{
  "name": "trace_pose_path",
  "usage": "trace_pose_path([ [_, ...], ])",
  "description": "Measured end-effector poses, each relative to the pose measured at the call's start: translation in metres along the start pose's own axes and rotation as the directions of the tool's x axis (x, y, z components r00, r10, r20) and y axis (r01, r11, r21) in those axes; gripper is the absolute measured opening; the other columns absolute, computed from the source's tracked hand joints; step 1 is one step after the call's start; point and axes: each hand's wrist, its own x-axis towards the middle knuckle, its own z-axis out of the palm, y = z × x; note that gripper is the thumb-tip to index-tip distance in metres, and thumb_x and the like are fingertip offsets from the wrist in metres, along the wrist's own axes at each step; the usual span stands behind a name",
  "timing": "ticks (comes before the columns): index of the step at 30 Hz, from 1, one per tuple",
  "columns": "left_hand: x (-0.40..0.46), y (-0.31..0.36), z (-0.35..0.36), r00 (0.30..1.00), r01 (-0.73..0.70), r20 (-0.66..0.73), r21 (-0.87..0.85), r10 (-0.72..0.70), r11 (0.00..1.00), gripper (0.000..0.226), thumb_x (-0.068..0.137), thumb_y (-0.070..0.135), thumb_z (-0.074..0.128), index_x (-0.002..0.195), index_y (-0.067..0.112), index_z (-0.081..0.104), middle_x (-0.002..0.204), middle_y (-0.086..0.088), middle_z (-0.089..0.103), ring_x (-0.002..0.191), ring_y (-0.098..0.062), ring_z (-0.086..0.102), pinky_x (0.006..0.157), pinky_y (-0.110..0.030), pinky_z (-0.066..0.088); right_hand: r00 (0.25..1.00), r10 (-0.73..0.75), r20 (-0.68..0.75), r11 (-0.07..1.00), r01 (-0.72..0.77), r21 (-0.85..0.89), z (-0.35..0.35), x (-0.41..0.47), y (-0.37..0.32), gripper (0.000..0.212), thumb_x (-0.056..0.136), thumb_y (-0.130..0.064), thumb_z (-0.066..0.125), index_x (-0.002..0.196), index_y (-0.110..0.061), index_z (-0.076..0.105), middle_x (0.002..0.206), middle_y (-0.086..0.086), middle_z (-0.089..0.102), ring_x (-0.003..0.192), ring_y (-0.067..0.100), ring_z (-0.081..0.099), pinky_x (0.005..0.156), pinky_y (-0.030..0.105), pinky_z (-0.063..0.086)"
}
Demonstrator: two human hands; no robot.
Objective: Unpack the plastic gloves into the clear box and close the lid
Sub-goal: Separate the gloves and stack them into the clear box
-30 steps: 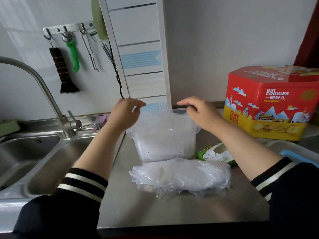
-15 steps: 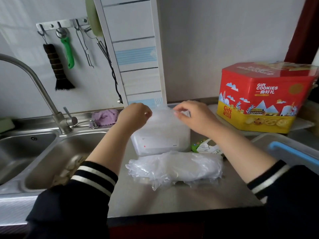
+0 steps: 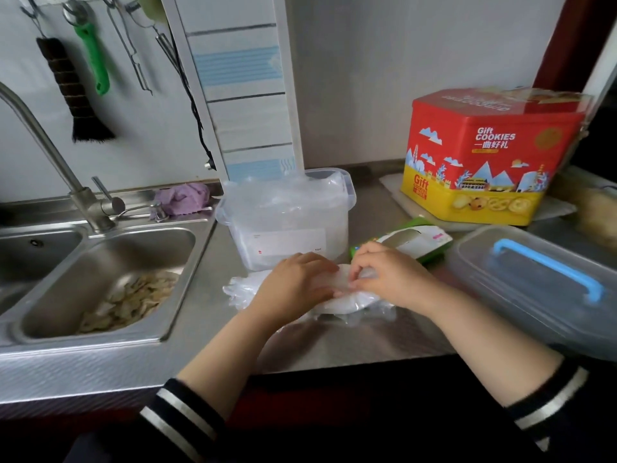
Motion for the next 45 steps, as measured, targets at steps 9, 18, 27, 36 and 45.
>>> trace_pose_path([
  [9, -0.015, -0.016, 0.011, 0.949, 0.022, -0.308, -0.141, -0.065, 0.990, 0.032, 0.080, 0.046, 0.060, 0.094, 0.021, 0.074, 0.101, 0.009, 0.069, 0.091, -0.015, 0.061, 0.085, -0.037, 0.050, 0.986, -0.067, -0.153, 0.990, 0.085, 0.115, 0.001, 0.006, -0.005, 0.008, 0.088, -0.023, 0.066, 0.081, -0.024, 0.062, 0.100, -0.009, 0.058, 0.094, 0.015, 0.058, 0.088, 0.043, 0.048],
  [18, -0.018, -0.012, 0.010, 0.869, -0.020, -0.486, -0.226, -0.095, 0.974, 0.022, 0.085, 0.035, 0.063, 0.081, 0.014, 0.067, 0.088, 0.007, 0.064, 0.085, -0.011, 0.059, 0.078, -0.030, 0.047, 0.995, 0.044, -0.091, 0.966, -0.019, 0.259, 0.012, 0.007, -0.029, 0.054, 0.073, -0.050, 0.074, 0.122, -0.038, 0.053, 0.113, -0.015, 0.061, 0.107, 0.002, 0.055, 0.090, 0.026, 0.043],
  [27, -0.023, -0.011, 0.002, 0.857, 0.143, -0.377, -0.481, -0.351, 0.865, 0.056, 0.073, 0.039, 0.080, 0.116, 0.035, 0.044, 0.100, 0.018, 0.059, 0.098, 0.011, 0.051, 0.081, -0.002, 0.034, 0.959, -0.080, -0.273, 0.843, 0.211, 0.495, -0.010, 0.023, -0.062, 0.014, 0.084, 0.002, 0.068, 0.090, -0.010, 0.070, 0.084, -0.010, 0.066, 0.075, -0.011, 0.060, 0.075, 0.006, 0.046],
  [36, -0.028, -0.014, -0.009, 0.780, 0.093, -0.459, -0.587, -0.425, 0.804, 0.047, 0.081, 0.030, 0.075, 0.111, 0.049, 0.045, 0.089, 0.013, 0.057, 0.096, 0.005, 0.054, 0.080, -0.006, 0.038, 0.916, -0.242, -0.319, 0.902, 0.334, 0.274, -0.048, 0.047, -0.083, 0.030, 0.092, 0.002, 0.054, 0.094, -0.023, 0.069, 0.085, -0.013, 0.065, 0.066, -0.004, 0.053, 0.064, 0.007, 0.041],
  [45, -0.027, -0.023, -0.015, 0.575, 0.005, -0.621, -0.649, -0.533, 0.761, 0.041, 0.089, 0.011, 0.067, 0.108, 0.041, 0.046, 0.082, 0.008, 0.061, 0.078, -0.001, 0.060, 0.078, -0.010, 0.043, 0.838, -0.360, -0.410, 0.881, 0.450, 0.145, -0.091, 0.110, -0.108, 0.036, 0.085, 0.015, 0.045, 0.100, -0.006, 0.070, 0.095, 0.000, 0.067, 0.086, -0.015, 0.059, 0.085, 0.005, 0.040],
])
